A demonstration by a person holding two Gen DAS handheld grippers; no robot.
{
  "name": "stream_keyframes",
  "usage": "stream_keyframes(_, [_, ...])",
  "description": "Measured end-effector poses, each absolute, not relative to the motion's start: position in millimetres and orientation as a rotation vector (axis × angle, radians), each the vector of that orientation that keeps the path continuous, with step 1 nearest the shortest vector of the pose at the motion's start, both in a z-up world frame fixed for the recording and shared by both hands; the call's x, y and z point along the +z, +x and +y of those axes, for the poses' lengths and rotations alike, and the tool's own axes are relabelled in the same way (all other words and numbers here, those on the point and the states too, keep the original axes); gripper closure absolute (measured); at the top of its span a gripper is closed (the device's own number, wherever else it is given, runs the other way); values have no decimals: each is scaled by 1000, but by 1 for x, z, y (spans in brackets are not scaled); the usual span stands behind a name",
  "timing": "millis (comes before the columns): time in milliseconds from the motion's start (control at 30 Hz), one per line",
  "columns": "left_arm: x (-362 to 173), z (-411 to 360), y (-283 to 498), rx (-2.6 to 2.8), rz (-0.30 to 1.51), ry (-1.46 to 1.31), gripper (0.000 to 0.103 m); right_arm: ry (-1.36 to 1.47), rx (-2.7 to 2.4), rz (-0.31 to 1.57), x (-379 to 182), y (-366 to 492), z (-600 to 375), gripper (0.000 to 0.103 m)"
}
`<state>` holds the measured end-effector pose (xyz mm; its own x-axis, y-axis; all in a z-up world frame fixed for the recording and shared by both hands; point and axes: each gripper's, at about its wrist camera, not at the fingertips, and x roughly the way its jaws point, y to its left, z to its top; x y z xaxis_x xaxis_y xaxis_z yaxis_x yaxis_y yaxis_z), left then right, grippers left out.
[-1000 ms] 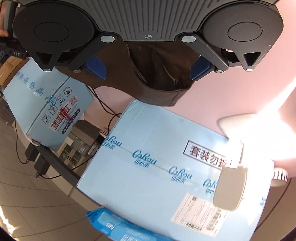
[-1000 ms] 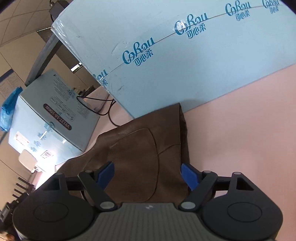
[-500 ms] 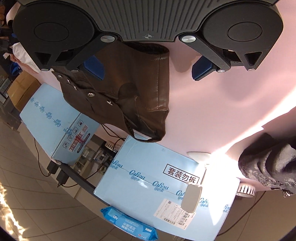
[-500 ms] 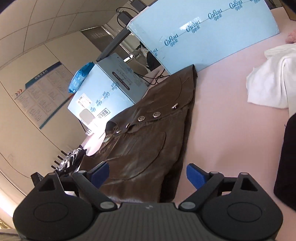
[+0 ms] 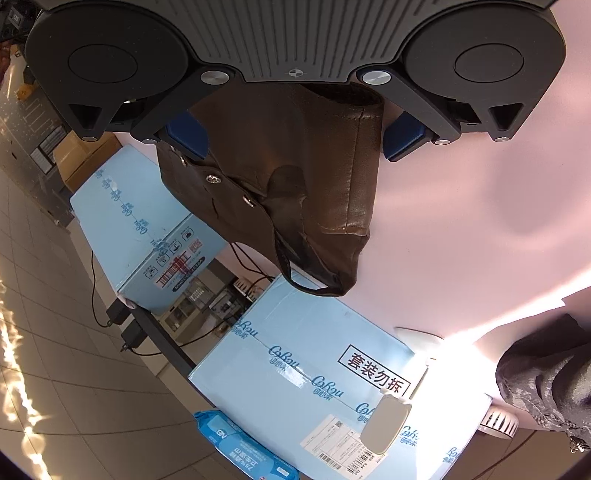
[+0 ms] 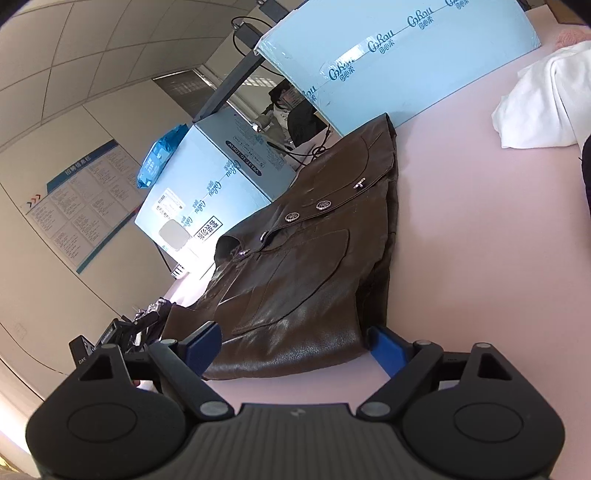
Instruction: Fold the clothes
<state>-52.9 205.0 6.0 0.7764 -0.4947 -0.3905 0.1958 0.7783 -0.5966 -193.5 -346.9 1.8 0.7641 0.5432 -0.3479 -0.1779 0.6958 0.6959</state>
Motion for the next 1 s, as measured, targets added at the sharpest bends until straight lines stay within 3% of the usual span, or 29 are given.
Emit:
stream_keyframes(33, [6, 203, -51, -395, 568, -554, 10, 712, 404, 566, -2, -192, -350, 45])
stream_keyframes(67, [5, 201, -51, -378, 571, -549, 17, 733, 381, 558, -6, -190, -352, 55])
stream_keyframes(133, [1, 203, -52, -313, 586, -566, 71, 765, 372, 543, -13, -188, -357, 84])
stream_keyframes(233, [-10, 218, -53, -300, 601, -692, 89, 804, 389, 521, -23, -185, -362, 94])
stream_keyframes(333, [-10, 217, -59, -295, 596, -692, 95, 838, 455, 431, -27, -192, -366, 96])
stream_keyframes(533, [-2, 202, -85, -295, 559, -640, 96, 756, 528, 249, -21, -218, -373, 96])
stream_keyframes(1000, [1, 204, -196, -393, 575, -699, 95, 803, 585, 162, -32, -301, -413, 97])
